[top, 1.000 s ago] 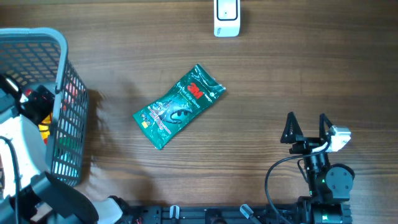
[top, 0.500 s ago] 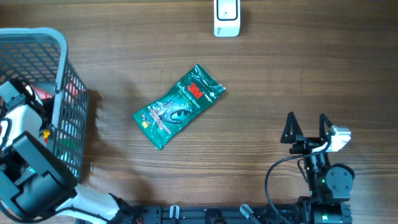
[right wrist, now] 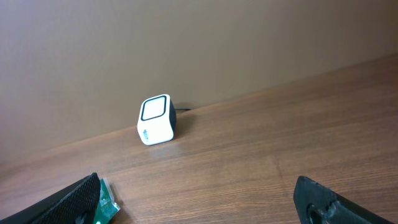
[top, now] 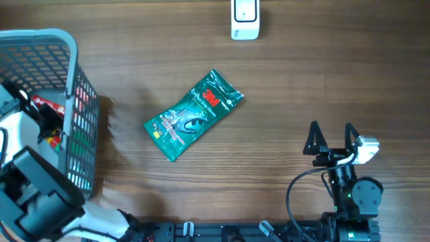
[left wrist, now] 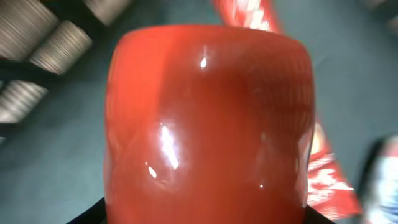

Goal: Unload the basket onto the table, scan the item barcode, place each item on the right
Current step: 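Return the left gripper to the basket and grasp the red sauce bottle, then carry the red sauce bottle toward the scanner and set it on the table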

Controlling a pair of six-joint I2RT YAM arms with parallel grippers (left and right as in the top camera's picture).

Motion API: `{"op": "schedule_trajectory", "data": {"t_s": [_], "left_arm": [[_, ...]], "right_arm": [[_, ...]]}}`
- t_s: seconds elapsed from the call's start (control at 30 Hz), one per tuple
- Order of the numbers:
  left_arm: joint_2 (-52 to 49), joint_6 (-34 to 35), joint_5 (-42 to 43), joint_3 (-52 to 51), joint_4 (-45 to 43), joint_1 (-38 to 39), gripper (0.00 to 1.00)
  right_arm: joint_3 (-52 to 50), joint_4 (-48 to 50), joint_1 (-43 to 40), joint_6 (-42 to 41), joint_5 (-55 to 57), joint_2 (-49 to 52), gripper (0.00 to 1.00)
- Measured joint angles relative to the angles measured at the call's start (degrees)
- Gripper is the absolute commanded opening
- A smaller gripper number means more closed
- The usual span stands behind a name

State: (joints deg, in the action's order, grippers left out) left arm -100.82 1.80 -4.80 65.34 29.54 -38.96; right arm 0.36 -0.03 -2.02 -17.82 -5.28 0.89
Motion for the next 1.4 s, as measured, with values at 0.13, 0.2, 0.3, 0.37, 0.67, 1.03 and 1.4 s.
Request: {"op": "schedule_trajectory", "data": {"t_s": [0.13, 0.2, 0.3, 0.37, 0.67, 1.03, 1.4], "left_arm": [[5.8, 0.7, 0.2, 1.5, -0.5, 0.0, 0.59], [9.4, 0.8, 0.2, 2.0, -1.6, 0.1, 0.59], [13.2, 0.9, -0.1, 2.5, -3.0, 0.2, 0.59], [15.0, 0.9, -0.3, 2.5, -3.2, 0.2, 0.59], [23.0, 2.0, 2.0, 5.1, -3.0, 0.3, 0.58], [41.9, 14.8, 36.5, 12.5, -12.3, 7.8, 0.61], [38.9, 14.4, 37.6, 12.5, 7.1, 36.6, 0.58]], "right_arm": [[0.0, 0.0, 0.0, 0.0, 0.0, 0.0, 1.00], [0.0, 0.0, 0.0, 0.0, 0.0, 0.0, 1.00], [0.0, 0.0, 0.0, 0.0, 0.0, 0.0, 1.00], [0.0, 0.0, 0.0, 0.0, 0.0, 0.0, 1.00], [0.0, 0.0, 0.0, 0.0, 0.0, 0.0, 1.00], [0.0, 0.0, 0.0, 0.0, 0.0, 0.0, 1.00], [0.0, 0.0, 0.0, -0.1, 0.0, 0.0, 1.00]]}}
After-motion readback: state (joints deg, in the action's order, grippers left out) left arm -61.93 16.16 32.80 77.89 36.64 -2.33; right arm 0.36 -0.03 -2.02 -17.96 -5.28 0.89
